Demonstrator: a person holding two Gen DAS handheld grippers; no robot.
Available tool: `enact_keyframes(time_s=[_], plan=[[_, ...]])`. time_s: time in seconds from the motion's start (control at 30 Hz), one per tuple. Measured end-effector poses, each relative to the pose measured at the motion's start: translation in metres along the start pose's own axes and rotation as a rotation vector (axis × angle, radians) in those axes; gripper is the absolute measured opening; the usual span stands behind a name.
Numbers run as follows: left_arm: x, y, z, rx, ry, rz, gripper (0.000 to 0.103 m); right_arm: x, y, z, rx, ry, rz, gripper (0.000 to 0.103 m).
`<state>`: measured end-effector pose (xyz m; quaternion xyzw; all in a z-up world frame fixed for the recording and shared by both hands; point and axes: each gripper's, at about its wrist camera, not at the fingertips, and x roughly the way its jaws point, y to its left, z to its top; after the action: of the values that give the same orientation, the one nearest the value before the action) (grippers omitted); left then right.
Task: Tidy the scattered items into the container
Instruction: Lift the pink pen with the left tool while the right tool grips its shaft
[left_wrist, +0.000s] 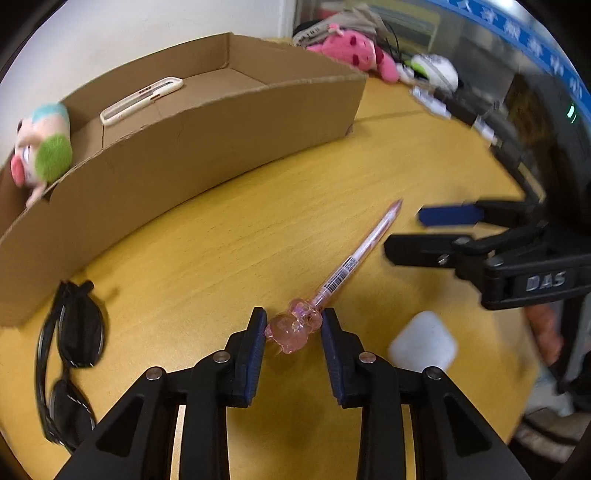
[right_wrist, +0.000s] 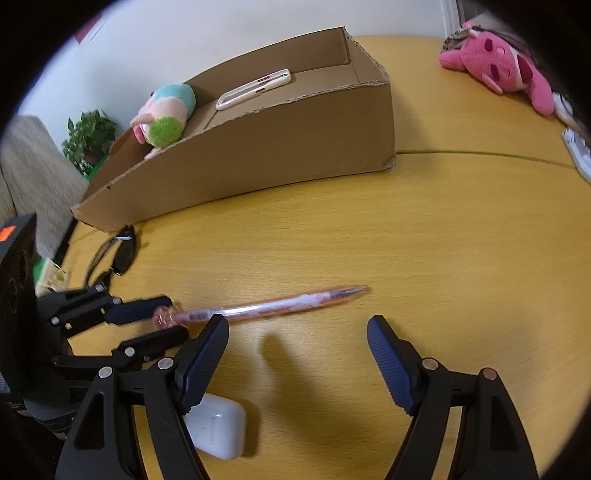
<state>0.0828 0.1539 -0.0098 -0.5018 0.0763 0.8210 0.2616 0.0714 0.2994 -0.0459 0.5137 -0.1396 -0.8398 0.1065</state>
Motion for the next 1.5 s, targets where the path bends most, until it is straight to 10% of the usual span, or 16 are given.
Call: enact_keyframes(time_s=[0.4, 0.7, 1.2, 1.5], plan=[[-0.034, -0.015, -0.005, -0.011, -0.079, -0.007, 0.031, 0.025, -0.018, 0.009, 0.355, 0.038, 0.437, 0.077], [-0.028, -0.013, -0.024, -0.017, -0.049, -0.042, 0.029, 0.017, -0.02, 0.017, 0.383, -0.027, 0.34, 0.02], [-0.047, -0.002, 0.01, -0.141, -0.15, -0.137, 0.023, -0.041, 0.075, 0.095, 0.0, -0.176, 0.249, 0.009], [-0.077, 0.051, 0.047, -0.26, -0.217, -0.12, 0.023, -0.033, 0.127, 0.17, -0.133, -0.112, 0.253, 0.009]])
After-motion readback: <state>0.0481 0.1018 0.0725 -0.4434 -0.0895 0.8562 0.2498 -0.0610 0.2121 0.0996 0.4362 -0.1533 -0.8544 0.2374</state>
